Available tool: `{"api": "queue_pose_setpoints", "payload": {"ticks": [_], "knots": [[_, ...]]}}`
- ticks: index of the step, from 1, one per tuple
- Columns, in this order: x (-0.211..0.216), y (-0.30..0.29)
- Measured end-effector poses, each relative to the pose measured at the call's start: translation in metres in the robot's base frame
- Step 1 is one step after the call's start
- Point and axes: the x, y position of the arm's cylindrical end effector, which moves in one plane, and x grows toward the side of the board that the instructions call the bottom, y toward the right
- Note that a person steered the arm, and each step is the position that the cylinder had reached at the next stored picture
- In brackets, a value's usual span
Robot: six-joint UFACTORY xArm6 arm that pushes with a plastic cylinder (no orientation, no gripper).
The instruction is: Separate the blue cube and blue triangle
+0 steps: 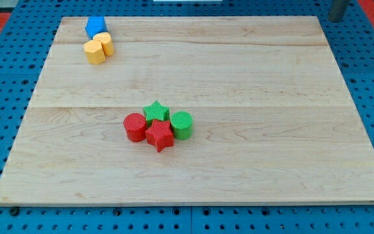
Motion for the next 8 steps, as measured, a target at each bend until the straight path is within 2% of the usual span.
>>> {"api": "queue_pose_setpoints", "payload": {"ticks": [1,2,3,4,5,6,8], "knots": [[0.014,-0.002],[0.104,-0.055],[0.151,-0.129],[0.081,-0.182],[-0.013,-0.198],[-0.014,-0.223],[-0.013,-0.350]]}}
